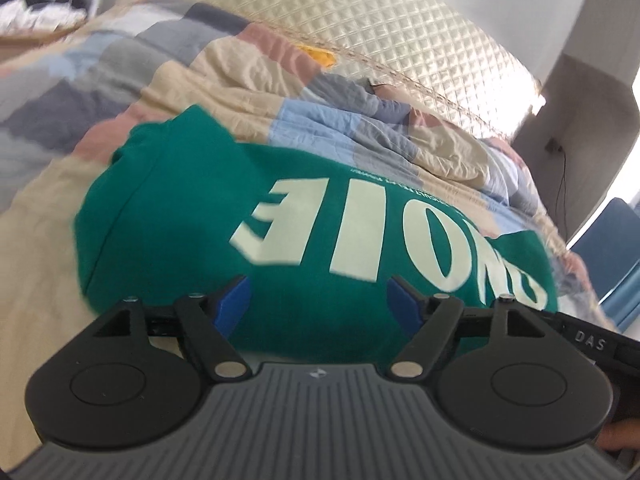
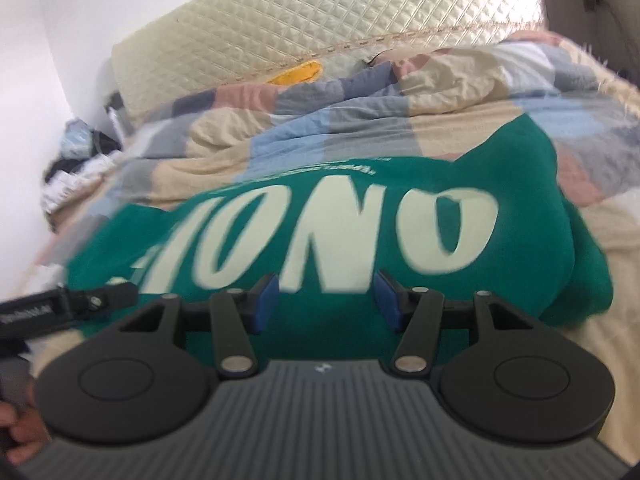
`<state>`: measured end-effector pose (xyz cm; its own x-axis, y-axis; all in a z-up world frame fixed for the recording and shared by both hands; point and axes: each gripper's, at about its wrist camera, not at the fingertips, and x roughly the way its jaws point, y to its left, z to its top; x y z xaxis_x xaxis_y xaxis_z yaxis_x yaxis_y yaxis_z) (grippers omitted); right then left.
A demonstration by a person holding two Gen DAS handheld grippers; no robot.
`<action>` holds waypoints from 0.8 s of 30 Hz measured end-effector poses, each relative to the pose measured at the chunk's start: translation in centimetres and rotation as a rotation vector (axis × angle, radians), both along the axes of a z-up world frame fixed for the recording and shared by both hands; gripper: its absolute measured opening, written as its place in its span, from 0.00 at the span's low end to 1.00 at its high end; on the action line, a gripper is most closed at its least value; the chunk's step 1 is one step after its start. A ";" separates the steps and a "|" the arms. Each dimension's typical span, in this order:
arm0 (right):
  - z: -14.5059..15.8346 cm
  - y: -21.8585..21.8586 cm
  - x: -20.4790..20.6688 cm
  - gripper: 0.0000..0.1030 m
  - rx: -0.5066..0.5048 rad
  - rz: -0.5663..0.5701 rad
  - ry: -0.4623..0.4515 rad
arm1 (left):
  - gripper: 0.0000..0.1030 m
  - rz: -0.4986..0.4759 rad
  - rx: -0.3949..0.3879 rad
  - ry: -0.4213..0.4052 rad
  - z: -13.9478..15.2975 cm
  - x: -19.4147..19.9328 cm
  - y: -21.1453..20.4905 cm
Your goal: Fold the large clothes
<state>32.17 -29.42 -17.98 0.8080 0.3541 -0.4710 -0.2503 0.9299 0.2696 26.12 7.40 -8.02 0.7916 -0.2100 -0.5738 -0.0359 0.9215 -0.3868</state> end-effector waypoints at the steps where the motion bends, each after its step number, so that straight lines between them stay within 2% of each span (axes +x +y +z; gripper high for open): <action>1: 0.0 -0.2 -0.5 0.55 0.026 0.008 0.018 | 0.81 0.009 -0.019 0.015 0.0 -0.4 0.2; 6: -1.0 -1.6 -1.0 0.55 0.217 0.029 0.168 | 0.83 0.049 -0.152 0.087 -1.2 -1.4 1.6; 10: -2.7 -2.1 0.2 0.62 0.259 0.013 0.262 | 0.85 0.073 -0.201 0.114 -2.2 -0.8 2.2; 11: -3.0 -2.2 0.4 0.65 0.273 0.005 0.274 | 0.85 0.082 -0.213 0.120 -2.5 -0.7 2.4; 13: -3.4 -2.5 0.8 0.84 0.311 -0.003 0.292 | 0.85 0.096 -0.239 0.128 -3.0 -0.4 2.8; 15: -3.9 -2.9 1.2 0.91 0.385 -0.002 0.303 | 0.85 0.117 -0.269 0.141 -3.6 -0.1 3.3; 21: -5.9 -5.0 2.9 0.91 0.628 -0.032 0.378 | 0.91 0.176 -0.476 0.144 -5.2 0.4 5.2; 24: -6.9 -6.2 3.7 0.91 0.665 -0.119 0.398 | 0.92 0.190 -0.571 0.150 -6.1 0.8 5.9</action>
<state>35.85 -35.59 -24.86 0.6732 0.5851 -0.4521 0.0727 0.5561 0.8279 26.88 13.30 -14.15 0.7647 -0.3801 -0.5203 -0.2710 0.5430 -0.7948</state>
